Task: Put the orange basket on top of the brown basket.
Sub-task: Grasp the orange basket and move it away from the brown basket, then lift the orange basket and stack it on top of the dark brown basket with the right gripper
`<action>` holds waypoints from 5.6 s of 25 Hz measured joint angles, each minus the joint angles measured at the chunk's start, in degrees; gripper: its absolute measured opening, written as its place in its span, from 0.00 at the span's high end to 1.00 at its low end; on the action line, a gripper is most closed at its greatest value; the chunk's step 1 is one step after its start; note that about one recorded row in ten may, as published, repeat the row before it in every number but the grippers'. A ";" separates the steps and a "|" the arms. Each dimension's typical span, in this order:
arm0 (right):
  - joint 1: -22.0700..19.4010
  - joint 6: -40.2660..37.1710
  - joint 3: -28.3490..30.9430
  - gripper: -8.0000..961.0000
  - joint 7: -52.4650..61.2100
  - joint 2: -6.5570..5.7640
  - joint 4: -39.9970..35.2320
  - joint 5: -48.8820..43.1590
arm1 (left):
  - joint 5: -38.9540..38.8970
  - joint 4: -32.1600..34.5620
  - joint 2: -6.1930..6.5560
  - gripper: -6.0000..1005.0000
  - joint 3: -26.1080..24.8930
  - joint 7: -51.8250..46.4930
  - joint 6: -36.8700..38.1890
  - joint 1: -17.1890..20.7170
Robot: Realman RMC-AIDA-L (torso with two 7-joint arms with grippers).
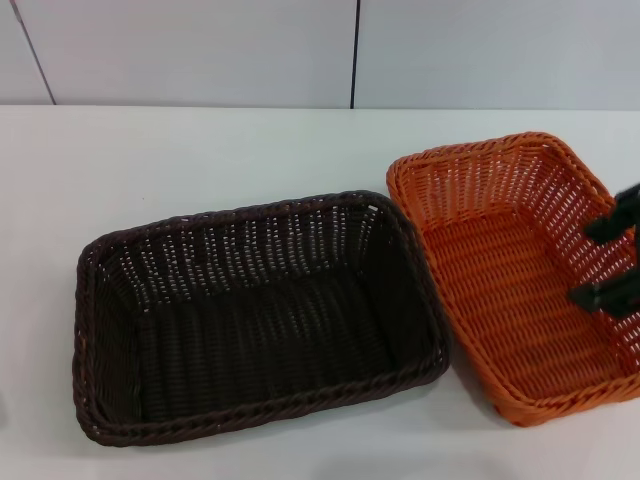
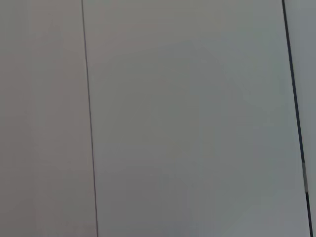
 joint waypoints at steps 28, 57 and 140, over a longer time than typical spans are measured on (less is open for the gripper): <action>-1.56 0.66 -11.91 0.31 0.04 2.79 10.95 -8.31 | -5.43 4.57 0.34 0.19 -1.15 -0.15 -2.23 -4.60; -0.48 13.99 -23.54 0.45 0.98 2.95 26.19 -18.58 | -5.41 6.20 0.18 0.19 -2.01 -0.16 -3.31 -4.42; -14.13 34.25 -45.54 0.84 -53.90 2.92 -8.05 -16.24 | -5.43 5.43 -0.18 0.20 -0.69 -5.34 -4.92 -1.67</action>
